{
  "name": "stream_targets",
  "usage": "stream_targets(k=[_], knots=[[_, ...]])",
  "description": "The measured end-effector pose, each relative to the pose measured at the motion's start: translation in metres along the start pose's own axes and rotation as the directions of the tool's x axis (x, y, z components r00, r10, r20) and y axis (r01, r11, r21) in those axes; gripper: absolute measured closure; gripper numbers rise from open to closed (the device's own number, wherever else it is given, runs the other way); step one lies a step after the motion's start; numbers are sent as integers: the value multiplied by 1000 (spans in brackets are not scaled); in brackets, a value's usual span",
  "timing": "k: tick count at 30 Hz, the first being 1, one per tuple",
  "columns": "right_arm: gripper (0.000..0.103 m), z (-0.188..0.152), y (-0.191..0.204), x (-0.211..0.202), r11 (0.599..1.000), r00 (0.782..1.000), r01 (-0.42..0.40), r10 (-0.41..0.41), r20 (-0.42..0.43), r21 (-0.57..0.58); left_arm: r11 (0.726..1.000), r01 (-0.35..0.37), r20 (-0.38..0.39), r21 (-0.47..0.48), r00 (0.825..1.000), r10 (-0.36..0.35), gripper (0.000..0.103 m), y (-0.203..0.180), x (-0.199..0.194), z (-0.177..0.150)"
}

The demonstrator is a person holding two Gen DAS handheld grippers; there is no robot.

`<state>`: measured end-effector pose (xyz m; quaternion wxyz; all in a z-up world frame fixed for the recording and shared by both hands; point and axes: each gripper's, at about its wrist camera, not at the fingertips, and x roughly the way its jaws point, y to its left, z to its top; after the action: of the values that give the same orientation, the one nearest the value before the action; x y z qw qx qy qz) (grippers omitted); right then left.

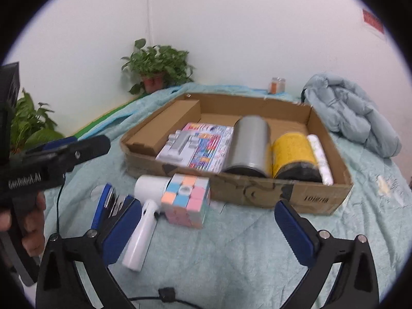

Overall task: Organize rigid objects
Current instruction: 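Move the right tool to the white hair dryer handle, then grasp the hair dryer handle with the right tool and lift it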

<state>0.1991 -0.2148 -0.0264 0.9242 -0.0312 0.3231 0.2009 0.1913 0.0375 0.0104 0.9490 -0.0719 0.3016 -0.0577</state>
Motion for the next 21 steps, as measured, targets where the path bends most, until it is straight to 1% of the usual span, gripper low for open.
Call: stream_targets(k=[2,4,6,8,11,13,14,15,16,17,18,19,20,21], knots=[[0,-10,2,5,997,997,-70,71,-41,10,1000,16,-31,-17,999,-17,1,4,4,-7],[0,-20,9,13,992,988,-125,126,-92,20,1000,24,-64,-20,998,-26,1,4,9,-18],[0,-29,18,22,984,974,-174,178,-138,37,1000,16,-81,-19,997,-17,1,5,11,-22],[0,-35,28,31,982,969,-183,186,-159,36,1000,2,-93,-15,996,-3,1,6,11,-27],[0,-37,41,45,980,966,-199,200,-167,21,1000,-26,-106,-13,994,25,1,11,9,-35],[1,-38,47,56,983,967,-182,181,-177,9,999,-37,-117,-16,992,35,1,16,6,-39],[4,-38,50,60,985,969,-172,170,-180,4,999,-44,-121,-21,992,41,1,19,4,-41],[14,-38,54,66,987,968,-161,157,-194,-8,999,-46,-124,-24,991,42,1,23,3,-41],[20,-41,55,69,987,966,-160,154,-207,-14,999,-45,-128,-29,991,41,1,24,1,-42],[39,-43,58,74,986,960,-163,154,-235,-20,999,-29,-137,-37,990,24,1,25,-1,-44],[50,-46,61,77,982,950,-189,179,-254,-14,999,-13,-143,-44,990,7,1,25,-2,-44],[55,-49,63,77,978,945,-209,199,-258,-11,999,0,-144,-48,990,-7,1,24,-4,-45],[65,-52,65,75,976,946,-217,206,-251,-16,999,12,-143,-49,990,-18,2,22,-6,-46],[70,-54,67,72,977,949,-213,201,-242,-23,998,19,-140,-53,990,-26,2,20,-9,-47]])
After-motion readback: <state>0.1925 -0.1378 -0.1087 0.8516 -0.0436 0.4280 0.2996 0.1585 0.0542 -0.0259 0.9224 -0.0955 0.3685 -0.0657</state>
